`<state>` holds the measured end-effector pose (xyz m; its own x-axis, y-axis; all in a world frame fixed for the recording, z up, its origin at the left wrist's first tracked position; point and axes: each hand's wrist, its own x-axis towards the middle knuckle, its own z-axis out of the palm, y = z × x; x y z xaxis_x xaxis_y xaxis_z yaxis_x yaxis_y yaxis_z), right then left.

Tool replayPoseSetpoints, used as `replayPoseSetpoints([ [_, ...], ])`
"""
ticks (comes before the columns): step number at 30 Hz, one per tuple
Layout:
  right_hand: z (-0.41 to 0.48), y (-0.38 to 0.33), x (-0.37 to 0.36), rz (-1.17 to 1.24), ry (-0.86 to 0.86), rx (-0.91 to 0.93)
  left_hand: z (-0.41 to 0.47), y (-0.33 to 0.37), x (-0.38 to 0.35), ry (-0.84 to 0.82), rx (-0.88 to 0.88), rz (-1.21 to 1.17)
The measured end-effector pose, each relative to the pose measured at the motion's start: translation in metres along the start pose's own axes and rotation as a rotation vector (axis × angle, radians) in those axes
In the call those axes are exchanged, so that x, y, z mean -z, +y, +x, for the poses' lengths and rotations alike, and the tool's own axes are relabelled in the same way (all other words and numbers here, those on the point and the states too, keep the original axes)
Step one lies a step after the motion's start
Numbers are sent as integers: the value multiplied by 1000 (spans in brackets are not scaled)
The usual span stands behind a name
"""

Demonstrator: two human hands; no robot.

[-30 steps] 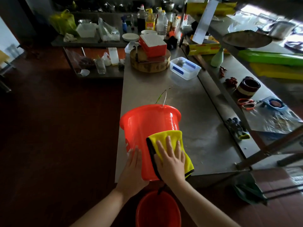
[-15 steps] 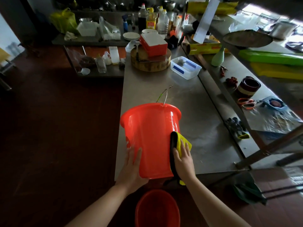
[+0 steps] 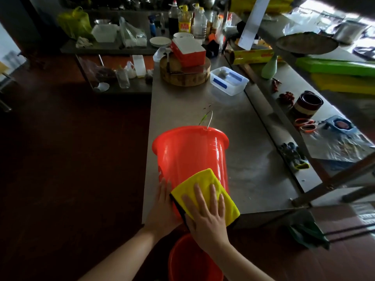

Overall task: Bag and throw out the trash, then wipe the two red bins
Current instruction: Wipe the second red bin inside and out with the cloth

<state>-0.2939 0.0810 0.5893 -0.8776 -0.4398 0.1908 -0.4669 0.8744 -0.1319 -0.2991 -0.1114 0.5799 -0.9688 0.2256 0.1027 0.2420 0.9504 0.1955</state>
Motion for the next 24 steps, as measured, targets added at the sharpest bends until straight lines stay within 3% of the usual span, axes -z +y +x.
replayPoseSetpoints([
  [3,1,2,4,-5,-24,-15,0,-1,2,-27,68,-74],
  [9,59,6,23,64,-120,-186,5,6,-1,116,-34,-43],
  [14,142,11,35,146,-180,-285,-1,-3,-8,79,167,-243],
  [19,191,11,37,151,-213,-262,-11,-9,-14,-24,266,-305],
  [24,153,6,32,148,-165,-202,-14,-14,-15,-24,276,-346],
])
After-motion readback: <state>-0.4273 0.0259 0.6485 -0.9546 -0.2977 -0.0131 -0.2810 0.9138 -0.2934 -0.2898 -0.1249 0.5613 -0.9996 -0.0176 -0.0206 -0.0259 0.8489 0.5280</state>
